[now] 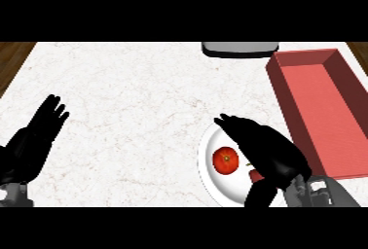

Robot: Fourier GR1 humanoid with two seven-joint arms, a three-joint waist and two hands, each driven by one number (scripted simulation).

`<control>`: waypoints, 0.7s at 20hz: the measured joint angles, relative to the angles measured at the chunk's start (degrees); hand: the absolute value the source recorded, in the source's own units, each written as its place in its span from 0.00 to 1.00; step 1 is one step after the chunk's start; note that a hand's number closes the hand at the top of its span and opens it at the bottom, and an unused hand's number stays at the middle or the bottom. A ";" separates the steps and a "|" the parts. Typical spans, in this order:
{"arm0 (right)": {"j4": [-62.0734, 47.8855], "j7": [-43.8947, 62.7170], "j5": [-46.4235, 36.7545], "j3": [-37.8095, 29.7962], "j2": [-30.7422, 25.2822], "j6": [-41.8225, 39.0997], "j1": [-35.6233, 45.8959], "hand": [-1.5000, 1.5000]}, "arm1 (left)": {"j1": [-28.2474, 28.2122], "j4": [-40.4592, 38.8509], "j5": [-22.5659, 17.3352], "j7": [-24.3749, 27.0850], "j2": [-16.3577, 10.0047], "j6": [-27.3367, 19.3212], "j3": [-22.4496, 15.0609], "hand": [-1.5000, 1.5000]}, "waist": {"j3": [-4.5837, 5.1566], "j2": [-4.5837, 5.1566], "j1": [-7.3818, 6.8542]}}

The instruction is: Pick the tomato from the plate and place it in the cardboard box

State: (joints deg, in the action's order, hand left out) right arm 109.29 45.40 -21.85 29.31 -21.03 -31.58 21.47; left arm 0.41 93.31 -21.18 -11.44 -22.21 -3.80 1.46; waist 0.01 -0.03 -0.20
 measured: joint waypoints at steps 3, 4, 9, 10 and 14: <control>1.28 -1.24 -2.44 -0.24 1.29 -0.99 -1.61 0.00 | 0.63 -0.12 0.87 -0.50 0.97 0.54 0.65 0.50 | 0.00 -0.01 0.09; 1.31 -1.48 -2.81 -0.87 1.74 -1.66 -1.44 0.00 | 0.96 -0.10 0.62 -1.20 0.79 1.00 1.42 0.50 | -0.01 0.00 0.09; -0.37 -2.31 -7.61 0.22 3.94 -3.07 -1.55 0.00 | 1.59 0.55 1.01 -2.87 0.94 2.06 3.27 0.50 | -0.01 -0.01 0.04; -1.48 -2.28 -8.77 0.94 5.13 -2.87 -1.34 0.00 | 1.71 0.29 1.86 -2.72 1.69 1.72 2.74 0.50 | -0.01 0.00 0.03; -2.36 -3.53 -11.27 -0.10 6.27 -4.59 -2.17 0.00 | 0.79 1.25 2.22 -3.01 2.64 3.03 3.87 0.50 | -0.01 0.00 0.03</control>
State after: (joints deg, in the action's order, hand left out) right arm 106.93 41.87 -33.12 29.21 -14.76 -36.17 19.30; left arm 1.21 94.56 -18.96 -14.45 -19.57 -0.77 5.34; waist 0.00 -0.03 -0.17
